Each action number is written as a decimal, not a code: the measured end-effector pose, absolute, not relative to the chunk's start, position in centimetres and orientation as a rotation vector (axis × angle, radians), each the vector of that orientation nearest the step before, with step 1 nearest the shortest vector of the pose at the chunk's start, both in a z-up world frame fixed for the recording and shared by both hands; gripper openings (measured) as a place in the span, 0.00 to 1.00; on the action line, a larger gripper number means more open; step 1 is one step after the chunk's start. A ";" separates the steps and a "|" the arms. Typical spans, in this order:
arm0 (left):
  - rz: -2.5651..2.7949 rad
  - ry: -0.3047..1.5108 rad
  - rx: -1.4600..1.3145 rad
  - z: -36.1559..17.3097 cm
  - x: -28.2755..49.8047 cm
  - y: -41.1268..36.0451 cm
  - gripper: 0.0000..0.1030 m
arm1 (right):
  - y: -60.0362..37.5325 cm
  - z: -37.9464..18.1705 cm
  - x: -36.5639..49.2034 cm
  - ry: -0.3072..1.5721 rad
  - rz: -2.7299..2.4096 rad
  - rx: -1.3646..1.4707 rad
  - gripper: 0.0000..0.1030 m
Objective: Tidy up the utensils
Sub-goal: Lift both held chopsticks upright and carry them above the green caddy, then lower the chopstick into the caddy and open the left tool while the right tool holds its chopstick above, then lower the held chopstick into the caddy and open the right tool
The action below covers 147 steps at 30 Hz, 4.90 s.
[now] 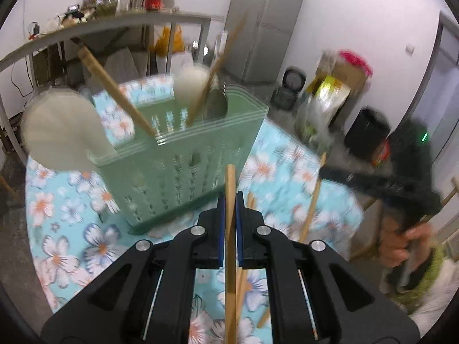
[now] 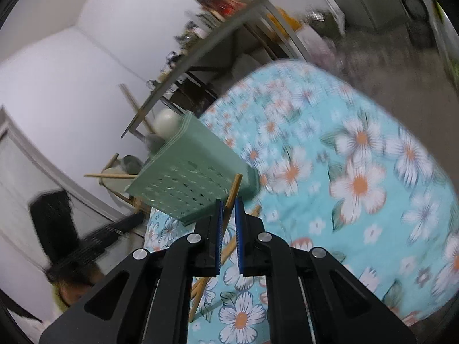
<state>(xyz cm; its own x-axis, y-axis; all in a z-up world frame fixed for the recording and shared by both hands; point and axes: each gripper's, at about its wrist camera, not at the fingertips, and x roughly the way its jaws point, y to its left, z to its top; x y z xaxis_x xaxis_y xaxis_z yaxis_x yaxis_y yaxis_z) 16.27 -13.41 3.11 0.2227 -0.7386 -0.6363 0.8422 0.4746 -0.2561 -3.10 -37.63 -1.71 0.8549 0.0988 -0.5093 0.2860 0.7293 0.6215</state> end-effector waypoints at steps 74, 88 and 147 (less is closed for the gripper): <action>-0.792 0.233 -0.459 17.4 26.3 -12.0 0.06 | -37.5 -0.4 -4.6 0.543 -0.142 0.683 0.09; -0.767 0.257 -0.423 16.0 26.7 -12.8 0.06 | -37.7 -0.5 -4.6 0.546 -0.142 0.689 0.09; -0.862 0.681 -0.061 -0.3 13.4 -3.4 0.77 | -34.4 21.2 3.2 0.162 0.000 0.285 0.06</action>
